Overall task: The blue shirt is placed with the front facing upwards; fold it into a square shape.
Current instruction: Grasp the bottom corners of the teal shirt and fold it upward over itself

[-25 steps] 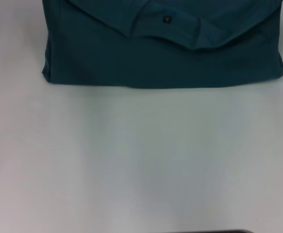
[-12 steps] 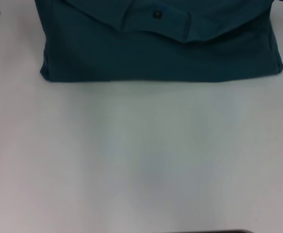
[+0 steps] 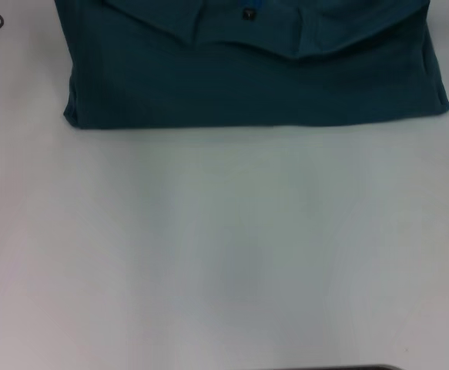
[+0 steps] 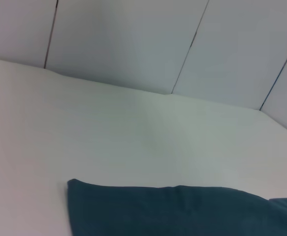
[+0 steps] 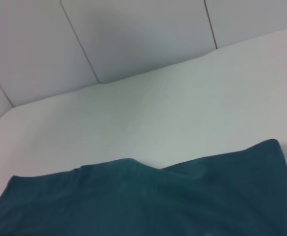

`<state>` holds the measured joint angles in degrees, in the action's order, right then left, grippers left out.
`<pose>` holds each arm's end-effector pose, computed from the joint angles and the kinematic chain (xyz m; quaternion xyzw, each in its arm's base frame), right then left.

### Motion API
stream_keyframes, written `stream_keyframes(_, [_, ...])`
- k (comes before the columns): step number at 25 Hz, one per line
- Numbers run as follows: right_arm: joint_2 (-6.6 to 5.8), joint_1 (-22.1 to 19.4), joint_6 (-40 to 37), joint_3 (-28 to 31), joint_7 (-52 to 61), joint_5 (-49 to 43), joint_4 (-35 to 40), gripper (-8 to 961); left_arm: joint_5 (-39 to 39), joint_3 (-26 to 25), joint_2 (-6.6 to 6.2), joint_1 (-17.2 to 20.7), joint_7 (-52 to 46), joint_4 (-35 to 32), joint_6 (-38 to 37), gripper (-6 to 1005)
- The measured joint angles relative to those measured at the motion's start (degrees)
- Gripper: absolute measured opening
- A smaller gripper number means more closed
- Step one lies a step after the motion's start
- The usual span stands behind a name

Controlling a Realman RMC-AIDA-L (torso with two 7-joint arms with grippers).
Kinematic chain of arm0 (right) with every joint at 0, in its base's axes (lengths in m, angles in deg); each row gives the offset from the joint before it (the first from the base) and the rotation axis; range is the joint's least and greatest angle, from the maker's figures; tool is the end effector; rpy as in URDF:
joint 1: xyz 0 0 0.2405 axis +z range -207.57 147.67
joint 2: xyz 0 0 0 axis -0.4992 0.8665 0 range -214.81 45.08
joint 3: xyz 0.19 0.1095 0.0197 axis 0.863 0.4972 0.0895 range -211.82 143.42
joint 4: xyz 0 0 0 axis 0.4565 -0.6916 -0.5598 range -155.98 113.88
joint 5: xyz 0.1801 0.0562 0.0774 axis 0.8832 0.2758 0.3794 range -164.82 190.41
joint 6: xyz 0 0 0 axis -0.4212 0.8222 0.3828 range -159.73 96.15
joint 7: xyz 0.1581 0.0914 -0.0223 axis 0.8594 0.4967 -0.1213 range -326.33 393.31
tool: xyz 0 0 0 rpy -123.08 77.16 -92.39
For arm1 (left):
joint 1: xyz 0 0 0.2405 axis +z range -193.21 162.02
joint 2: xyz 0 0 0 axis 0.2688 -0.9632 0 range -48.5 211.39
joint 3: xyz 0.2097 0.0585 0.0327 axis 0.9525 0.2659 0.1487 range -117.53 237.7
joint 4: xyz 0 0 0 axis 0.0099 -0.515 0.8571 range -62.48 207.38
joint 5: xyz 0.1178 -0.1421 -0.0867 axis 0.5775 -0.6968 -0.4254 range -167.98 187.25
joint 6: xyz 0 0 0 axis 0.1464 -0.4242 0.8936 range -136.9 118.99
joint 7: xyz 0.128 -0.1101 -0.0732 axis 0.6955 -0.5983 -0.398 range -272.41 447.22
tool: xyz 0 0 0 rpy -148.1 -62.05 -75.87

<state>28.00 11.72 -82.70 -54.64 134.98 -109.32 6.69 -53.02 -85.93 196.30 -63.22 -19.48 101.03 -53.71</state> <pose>0.2864 0.4448 0.0629 -0.7510 0.4673 0.2283 0.4068 -0.2237 0.4764 0.0353 -0.7845 -0.4310 -0.2226 0.3864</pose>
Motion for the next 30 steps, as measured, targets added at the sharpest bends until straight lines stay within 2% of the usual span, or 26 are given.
stream_keyframes(15, [0.67,0.7,6.1,-0.9,-4.1,1.6,-4.0,21,-1.6,0.2,4.37,0.2,4.1,-0.3,4.4,11])
stream_keyframes(21, [1.34,0.5,8.3,-0.9,-4.8,2.1,-4.8,21,-1.7,0.3,5.86,0.2,5.1,-0.2,6.4,13])
stream_keyframes(25, [1.71,0.5,9.3,-0.9,-5.2,2.1,-4.9,21,-1.6,0.4,6.22,0.5,6.1,0.0,6.6,15])
stream_keyframes(27, [1.9,0.5,9.4,-0.9,-5.7,2.1,-4.9,53,-1.6,0.4,6.34,0.7,6.9,0.0,6.6,16])
stream_keyframes(30, [2.06,0.4,9.4,-0.9,-6.1,2.1,-4.9,101,-1.2,0.6,6.65,1.0,7.9,-0.2,7.2,110])
